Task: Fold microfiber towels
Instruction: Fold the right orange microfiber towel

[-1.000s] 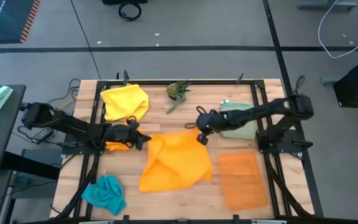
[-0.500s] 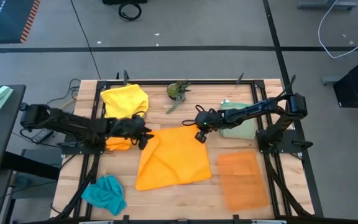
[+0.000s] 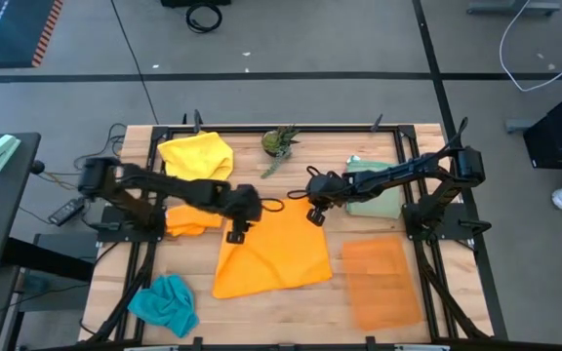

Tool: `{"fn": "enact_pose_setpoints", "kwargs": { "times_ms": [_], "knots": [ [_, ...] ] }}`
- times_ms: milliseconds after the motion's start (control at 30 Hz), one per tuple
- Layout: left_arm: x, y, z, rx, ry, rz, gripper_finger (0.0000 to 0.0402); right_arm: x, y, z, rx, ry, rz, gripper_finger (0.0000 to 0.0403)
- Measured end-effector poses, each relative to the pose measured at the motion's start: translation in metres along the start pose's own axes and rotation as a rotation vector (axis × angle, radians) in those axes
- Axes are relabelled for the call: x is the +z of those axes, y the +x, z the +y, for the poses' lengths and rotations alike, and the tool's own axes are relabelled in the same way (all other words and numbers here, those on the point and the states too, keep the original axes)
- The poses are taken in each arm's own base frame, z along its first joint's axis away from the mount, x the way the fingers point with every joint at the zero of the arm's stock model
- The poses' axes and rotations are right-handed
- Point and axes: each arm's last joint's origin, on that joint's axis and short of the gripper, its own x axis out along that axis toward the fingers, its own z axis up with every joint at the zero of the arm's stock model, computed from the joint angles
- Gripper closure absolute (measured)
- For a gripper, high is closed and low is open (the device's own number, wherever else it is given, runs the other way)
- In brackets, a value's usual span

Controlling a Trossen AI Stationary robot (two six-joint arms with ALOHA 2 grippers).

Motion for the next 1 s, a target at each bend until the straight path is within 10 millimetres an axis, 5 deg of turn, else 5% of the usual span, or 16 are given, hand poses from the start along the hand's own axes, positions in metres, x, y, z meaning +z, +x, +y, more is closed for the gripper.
{"fn": "enact_pose_setpoints", "kwargs": {
  "times_ms": [300, 1000],
  "knots": [
    [0.010, 0.021, 0.039, -0.179, 0.027, 0.110, 0.0245, 0.000, 0.000, 0.002, 0.013, -0.010, 0.001, 0.0403],
    [-0.007, 0.043, 0.043, -0.268, -0.012, 0.162, 0.0274, 0.000, 0.000, 0.002, 0.016, -0.036, -0.006, 0.0403]
  ]
}}
